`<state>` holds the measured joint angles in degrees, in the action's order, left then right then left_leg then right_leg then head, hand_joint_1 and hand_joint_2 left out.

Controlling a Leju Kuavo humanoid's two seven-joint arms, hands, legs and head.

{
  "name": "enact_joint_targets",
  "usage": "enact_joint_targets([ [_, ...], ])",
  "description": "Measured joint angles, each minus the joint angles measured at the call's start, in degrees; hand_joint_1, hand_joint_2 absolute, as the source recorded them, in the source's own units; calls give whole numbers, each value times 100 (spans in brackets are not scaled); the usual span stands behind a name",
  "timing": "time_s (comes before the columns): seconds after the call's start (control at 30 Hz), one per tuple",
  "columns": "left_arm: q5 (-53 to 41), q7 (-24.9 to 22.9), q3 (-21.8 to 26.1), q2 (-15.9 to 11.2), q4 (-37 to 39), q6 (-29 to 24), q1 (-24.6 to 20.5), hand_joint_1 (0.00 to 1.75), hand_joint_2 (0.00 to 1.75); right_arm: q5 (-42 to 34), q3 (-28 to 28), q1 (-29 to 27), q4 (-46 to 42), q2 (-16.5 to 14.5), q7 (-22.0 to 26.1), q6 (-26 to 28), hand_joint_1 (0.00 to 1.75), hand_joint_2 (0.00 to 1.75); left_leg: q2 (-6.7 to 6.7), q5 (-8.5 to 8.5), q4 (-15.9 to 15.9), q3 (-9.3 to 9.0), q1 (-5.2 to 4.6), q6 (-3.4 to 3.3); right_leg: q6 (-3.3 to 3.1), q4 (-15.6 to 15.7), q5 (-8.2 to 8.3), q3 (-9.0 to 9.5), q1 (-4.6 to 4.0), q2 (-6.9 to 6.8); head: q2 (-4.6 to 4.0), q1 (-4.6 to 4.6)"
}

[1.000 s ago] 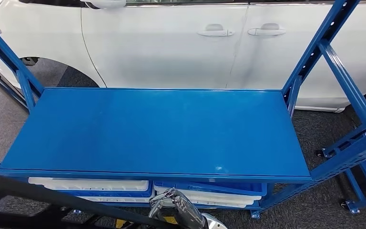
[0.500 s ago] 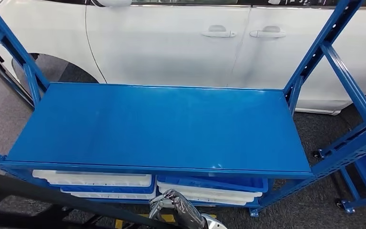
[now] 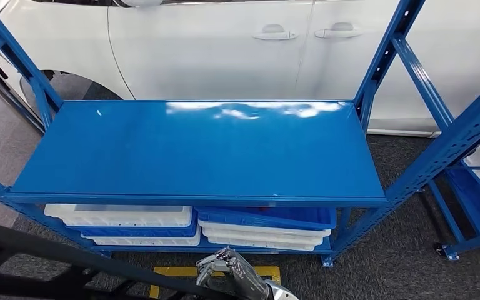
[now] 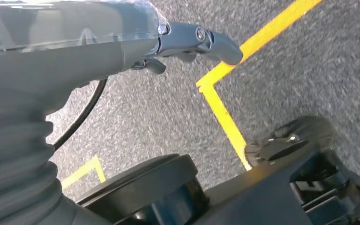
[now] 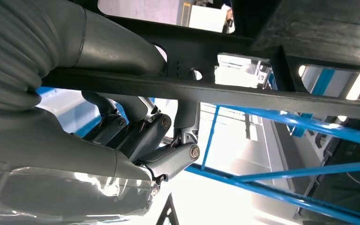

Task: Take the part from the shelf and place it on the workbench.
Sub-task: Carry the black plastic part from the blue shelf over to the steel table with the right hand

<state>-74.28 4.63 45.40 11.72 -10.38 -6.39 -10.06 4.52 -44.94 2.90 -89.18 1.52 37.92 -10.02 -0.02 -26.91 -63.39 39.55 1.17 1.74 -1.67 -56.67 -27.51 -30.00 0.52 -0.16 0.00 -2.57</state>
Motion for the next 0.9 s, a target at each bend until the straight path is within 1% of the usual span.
enact_joint_targets([
  [0.03, -1, 1, 0, 0, 0, 3, -9, 0, 175, -1, 0, -1, 1, -1, -1, -1, 169, 175, 0, -297, -368, 71, 0, 13, -25, -3, 61, -80, -15, -7, 0, 0],
  [0.07, -2, 1, 0, 0, 0, 8, -17, 0, 175, -4, 0, -2, 2, -1, -2, -2, 169, 175, 0, -494, -731, 114, 0, 24, -36, -12, 121, -161, -33, -14, 0, 1],
  [0.1, -4, 0, -1, 0, 0, 13, -21, 0, 175, -8, 0, -2, 4, -1, -3, -2, 169, 175, 1, -562, -991, 102, 0, 29, -42, -24, 180, -246, -51, -18, 0, 0],
  [0.13, -6, -3, -1, -1, 0, 16, -22, 0, 175, -14, 0, -2, 7, -1, -5, -2, 169, 175, 1, -499, -1064, 3, 0, 23, -42, -40, 236, -332, -67, -20, 0, 0],
  [0.17, -8, -6, -2, -2, 0, 22, -20, 0, 175, -20, 0, -2, 8, -1, -7, -2, 169, 175, 1, -364, -938, -190, -3, 5, -38, -58, 291, -415, -82, -19, 0, 0],
  [0.2, -10, -9, -2, -3, 0, 28, -19, 0, 175, -26, 0, -1, 8, -1, -8, -1, 169, 175, 0, -232, -621, -471, -9, -24, -29, -78, 338, -484, -91, -17, 0, -1],
  [0.23, -10, -12, -3, -4, -2, 33, -22, 0, 175, -31, 1, 1, 7, -3, -9, -2, 169, 175, -1, -191, -191, -792, -26, -65, -14, -98, 381, -541, -104, -15, 0, -1],
  [0.27, -10, -13, -3, -5, -4, 36, -29, 0, 175, -38, 1, 6, 8, -6, -9, -3, 169, 175, -2, -213, 206, -1063, -43, -100, 10, -115, 419, -579, -112, -16, 1, -1],
  [0.3, -10, -13, -4, -5, -6, 37, -36, 0, 175, -48, 2, 14, 11, -11, -10, -4, 169, 175, -3, -265, 497, -1235, -65, -133, 38, -125, 460, -599, -112, -20, 1, 0],
  [0.33, -10, -14, -4, -5, -8, 39, -42, 0, 175, -61, 2, 26, 14, -21, -12, -9, 169, 175, -3, -310, 653, -1307, -87, -162, 71, -125, 504, -612, -108, -25, 1, 0],
  [0.37, -10, -17, -4, -5, -9, 40, -39, 0, 175, -77, 2, 41, 16, -31, -15, -15, 169, 175, -2, -287, 696, -1299, -95, -189, 106, -112, 556, -614, -100, -28, 1, 0],
  [0.4, -10, -21, -3, -5, -9, 42, -33, 0, 175, -95, 2, 54, 19, -40, -20, -23, 169, 175, 10, -232, 713, -1262, -89, -223, 140, -118, 572, -626, -87, -24, 1, 0],
  [0.43, -10, -27, -3, -6, -10, 43, -32, 0, 175, -110, 2, 65, 21, -47, -24, -32, 169, 175, 23, -168, 727, -1222, -78, -262, 174, -169, 501, -661, -78, -15, 1, 0],
  [0.47, -10, -32, -3, -7, -11, 43, -36, 0, 175, -122, 2, 74, 24, -49, -29, -39, 169, 175, 37, -94, 747, -1166, -63, -299, 207, -316, 319, -724, -69, -5, 0, 0],
  [0.5, -10, -36, -4, -6, -12, 43, -45, 0, 175, -128, 2, 84, 28, -50, -37, -46, 169, 175, 49, -18, 759, -1092, -52, -324, 236, -583, 38, -816, -51, 3, 0, 1],
  [0.53, -10, -39, -4, -5, -13, 43, -51, 0, 175, -131, 2, 94, 31, -51, -47, -51, 169, 175, 51, 51, 755, -1006, -53, -338, 264, -939, -271, -924, -36, 7, 0, 1],
  [0.57, -9, -44, -4, -5, -13, 42, -52, 0, 175, -133, 2, 102, 32, -52, -60, -55, 169, 175, 53, 121, 747, -913, -53, -338, 288, -1325, -507, -1014, -19, 8, 0, 1],
  [0.6, -9, -48, -4, -4, -13, 40, -48, 0, 175, -135, 2, 107, 33, -55, -75, -57, 169, 175, 56, 188, 734, -816, -52, -327, 310, -1628, -608, -1053, -1, 7, 0, 1],
  [0.63, -9, -52, -4, -4, -13, 39, -43, 0, 175, -137, 2, 109, 33, -58, -91, -57, 169, 175, 60, 250, 716, -720, -51, -314, 327, -1775, -568, -1014, 16, 6, 0, 1],
  [0.67, -10, -57, -4, -3, -13, 38, -40, 0, 175, -139, 2, 110, 33, -66, -106, -56, 169, 175, 63, 308, 692, -619, -47, -298, 338, -1706, -421, -867, 33, 6, 0, 1],
  [0.7, -10, -62, -4, -1, -13, 38, -40, 0, 175, -142, 2, 113, 33, -75, -116, -55, 169, 175, 64, 360, 664, -528, -43, -279, 343, -1429, -257, -616, 50, 6, 0, 1],
  [0.73, -10, -69, -4, 2, -13, 38, -40, 0, 175, -144, 2, 123, 32, -86, -123, -54, 169, 175, 62, 405, 631, -448, -43, -253, 341, -1015, -183, -300, 60, 7, 1, 1],
  [0.77, -10, -77, -4, 4, -14, 37, -42, 0, 175, -146, 3, 135, 32, -101, -125, -54, 169, 175, 58, 446, 597, -384, -46, -222, 322, -586, -183, -10, 56, 15, 1, -1],
  [0.8, -10, -81, -4, 4, -15, 37, -44, 0, 175, -148, 3, 144, 31, -114, -125, -54, 169, 175, 56, 487, 577, -346, -50, -187, 294, -272, -229, 185, 45, 22, 1, -1],
  [0.83, -10, -84, -4, 4, -15, 36, -45, 0, 175, -150, 4, 152, 31, -128, -125, -54, 169, 175, 54, 531, 570, -324, -54, -150, 258, -99, -285, 274, 27, 30, 2, -2],
  [0.87, -10, -84, -4, 4, -15, 36, -44, 0, 175, -152, 4, 153, 31, -138, -125, -55, 169, 175, 53, 583, 581, -315, -52, -109, 208, -52, -272, 267, 5, 36, 1, -2],
  [0.9, -9, -82, -4, 4, -15, 36, -37, 0, 175, -154, 4, 151, 32, -143, -125, -56, 169, 175, 53, 618, 589, -299, -41, -72, 156, -50, -221, 225, 7, 28, 1, -1],
])
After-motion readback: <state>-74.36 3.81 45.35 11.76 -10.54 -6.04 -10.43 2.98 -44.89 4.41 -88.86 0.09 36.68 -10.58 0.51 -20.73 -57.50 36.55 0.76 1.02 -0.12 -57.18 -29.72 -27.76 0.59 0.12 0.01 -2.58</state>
